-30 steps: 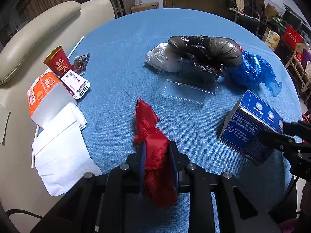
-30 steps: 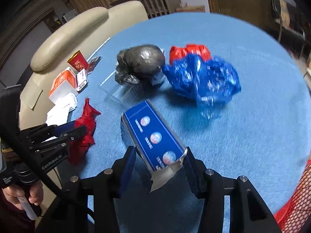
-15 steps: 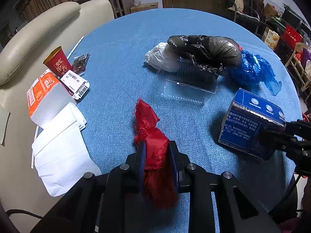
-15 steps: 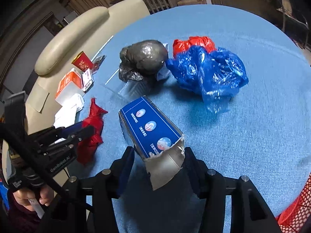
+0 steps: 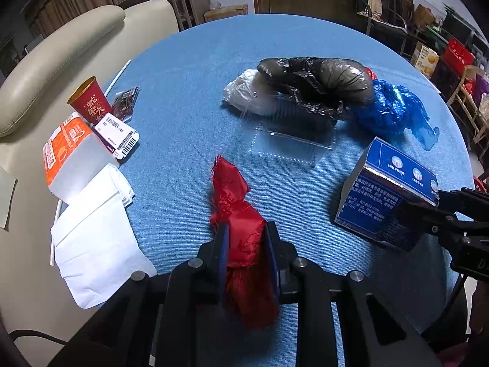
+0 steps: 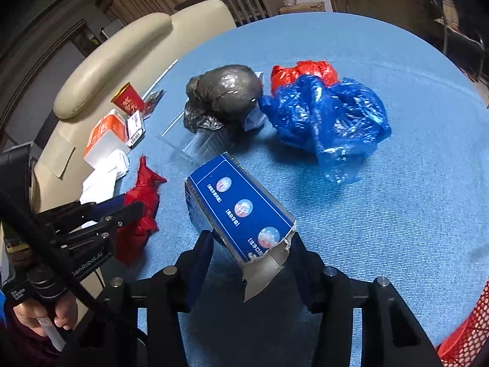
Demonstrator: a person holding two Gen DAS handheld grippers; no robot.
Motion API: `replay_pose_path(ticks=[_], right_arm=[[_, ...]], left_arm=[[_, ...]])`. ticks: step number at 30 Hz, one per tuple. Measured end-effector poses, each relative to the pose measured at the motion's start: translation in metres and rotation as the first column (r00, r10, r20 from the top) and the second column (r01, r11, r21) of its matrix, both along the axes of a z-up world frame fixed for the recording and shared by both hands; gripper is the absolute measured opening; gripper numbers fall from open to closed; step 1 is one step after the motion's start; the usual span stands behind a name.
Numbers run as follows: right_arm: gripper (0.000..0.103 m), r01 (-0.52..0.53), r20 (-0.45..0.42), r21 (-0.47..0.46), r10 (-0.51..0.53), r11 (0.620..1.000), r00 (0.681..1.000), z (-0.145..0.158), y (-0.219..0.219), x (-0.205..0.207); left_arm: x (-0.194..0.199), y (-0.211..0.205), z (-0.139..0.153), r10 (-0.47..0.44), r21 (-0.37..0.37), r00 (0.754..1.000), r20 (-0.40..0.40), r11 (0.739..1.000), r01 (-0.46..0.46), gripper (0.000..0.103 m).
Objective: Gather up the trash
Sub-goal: 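Lift the red bundle with the left tool while the right tool lifts the box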
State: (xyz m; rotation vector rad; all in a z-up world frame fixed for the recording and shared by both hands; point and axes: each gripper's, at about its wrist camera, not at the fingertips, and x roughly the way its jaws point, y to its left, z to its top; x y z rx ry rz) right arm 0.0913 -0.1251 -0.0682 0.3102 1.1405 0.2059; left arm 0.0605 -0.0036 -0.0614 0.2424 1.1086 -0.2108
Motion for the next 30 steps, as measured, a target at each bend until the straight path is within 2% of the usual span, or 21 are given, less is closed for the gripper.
replay_pose_path(ticks=[14, 30], right_arm=[[0.052, 0.048, 0.057, 0.033, -0.050, 0.998, 0.997, 0.023, -0.032, -0.026], [0.052, 0.134, 0.107, 0.036, -0.137, 0.990, 0.985, 0.045, -0.072, -0.073]], left_arm=[[-0.014, -0.020, 0.018, -0.041, -0.005, 0.999, 0.036, 0.999, 0.041, 0.025], [-0.043, -0.080, 0.031, -0.157, 0.010, 0.986, 0.059, 0.988, 0.157, 0.025]])
